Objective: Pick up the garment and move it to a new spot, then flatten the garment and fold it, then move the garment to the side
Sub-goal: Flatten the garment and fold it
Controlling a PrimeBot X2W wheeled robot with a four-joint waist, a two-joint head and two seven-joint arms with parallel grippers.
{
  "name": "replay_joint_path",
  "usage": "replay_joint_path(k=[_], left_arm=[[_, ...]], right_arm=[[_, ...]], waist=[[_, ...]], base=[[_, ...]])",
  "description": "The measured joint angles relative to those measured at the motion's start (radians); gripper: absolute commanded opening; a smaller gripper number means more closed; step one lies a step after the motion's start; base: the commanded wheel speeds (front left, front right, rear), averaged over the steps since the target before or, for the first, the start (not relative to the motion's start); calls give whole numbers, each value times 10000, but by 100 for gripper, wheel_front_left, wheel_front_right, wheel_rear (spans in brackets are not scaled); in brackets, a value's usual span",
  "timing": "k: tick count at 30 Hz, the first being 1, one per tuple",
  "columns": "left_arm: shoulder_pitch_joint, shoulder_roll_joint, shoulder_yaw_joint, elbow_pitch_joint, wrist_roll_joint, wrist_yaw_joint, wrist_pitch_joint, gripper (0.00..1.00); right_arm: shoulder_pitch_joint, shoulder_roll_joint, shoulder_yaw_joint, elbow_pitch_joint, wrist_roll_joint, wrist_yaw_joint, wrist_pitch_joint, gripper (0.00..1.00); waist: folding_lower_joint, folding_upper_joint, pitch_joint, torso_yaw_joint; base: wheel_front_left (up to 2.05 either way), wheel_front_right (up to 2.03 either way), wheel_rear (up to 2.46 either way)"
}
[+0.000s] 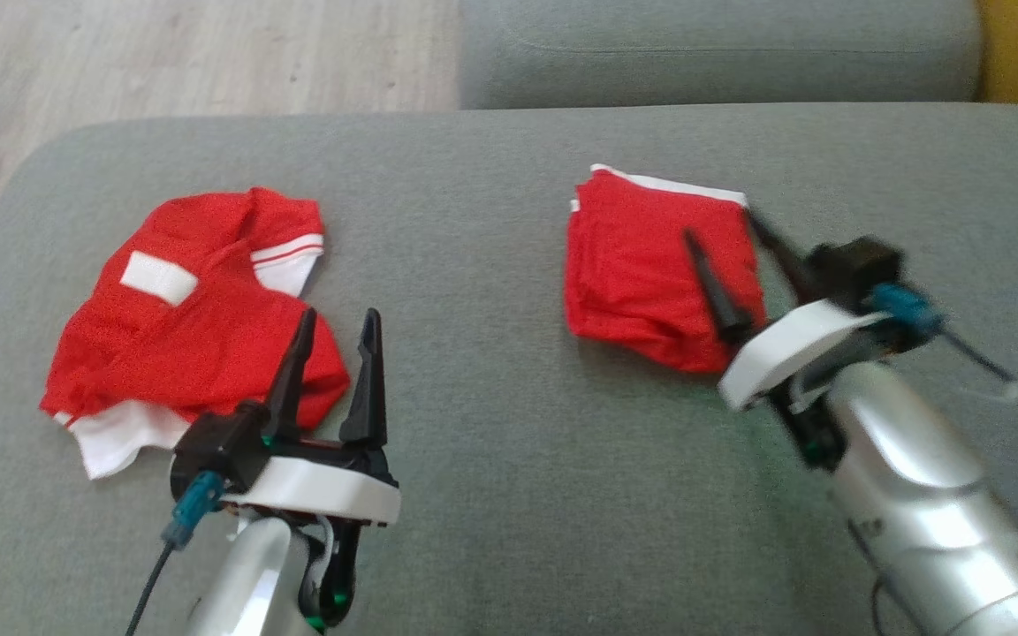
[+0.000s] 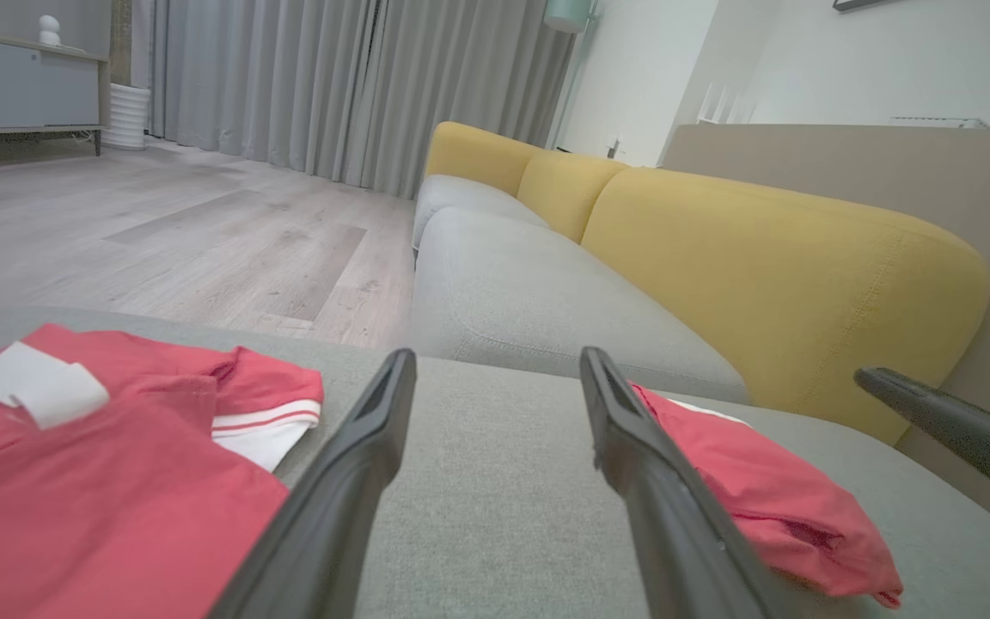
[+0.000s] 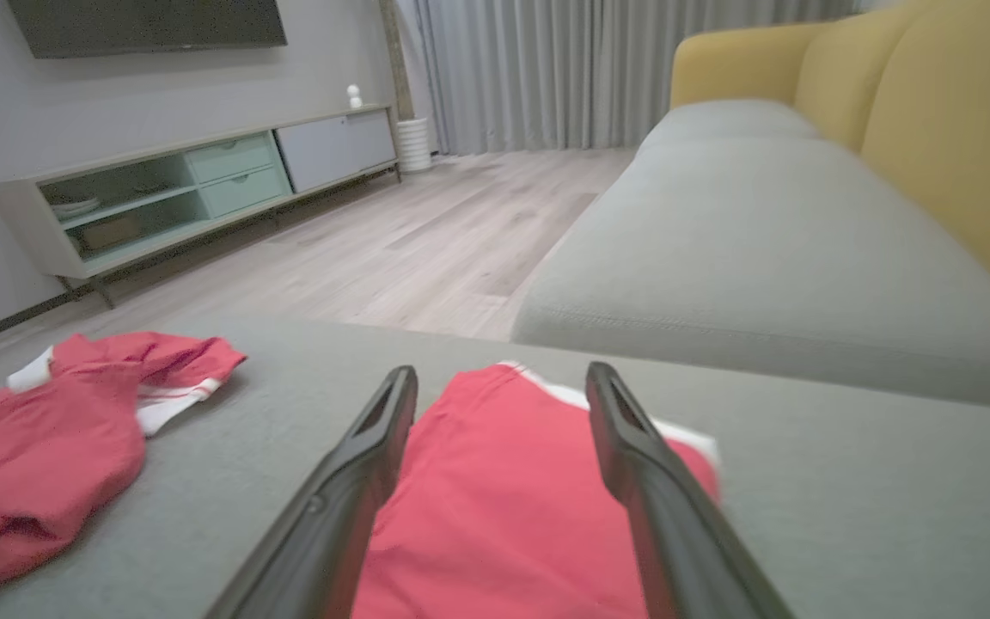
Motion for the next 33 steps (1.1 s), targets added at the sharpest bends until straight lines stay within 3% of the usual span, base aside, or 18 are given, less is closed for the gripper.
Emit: replay_joint_path(k=[1,5,11,16,26,27,28,33], left_arm=[[1,-2,113,-77,17,-2,0,100],[92,-6,332,-290,63,-13,0,100],[678,-17,596,-631,205,-174,0,100],[1283,-19,966,-965,267,-291,0,100],[1692,-19,970,-1126,290,-357,0,100],[1684,-19,953,-1156,290,-355,0,100],[1668,-19,928,-1177,288,-355,0,100],[1417,-19,671,-1329,272,-351,0,100]], right_arm=[[70,-219,-738,-267,-500,0,-71,100],[965,-104,-2610,-1747,-1239,0,-150,100],[3572,667,-4391,-3983,-2740,0,-167,100],[4749,957,-4767,-4506,-3296,0,-165,100],[4835,1001,-4846,-4869,-3081,0,-165,100],[4832,1001,-4832,-4878,-3083,0,-167,87],[4823,1003,-4815,-4880,-3081,0,-165,0],[4434,1005,-4826,-4765,-3413,0,-165,0]], waist=[[0,0,-64,-190],[0,0,-174,-501],[0,0,-241,-787],[-1,0,-217,-992],[0,0,-152,-914],[0,0,-124,-888],[1,0,-84,-860],[0,0,298,-667]], base=[[0,0,0],[0,0,0],[0,0,0],[0,0,0],[0,0,0],[0,0,0],[0,0,0],[0,0,0]])
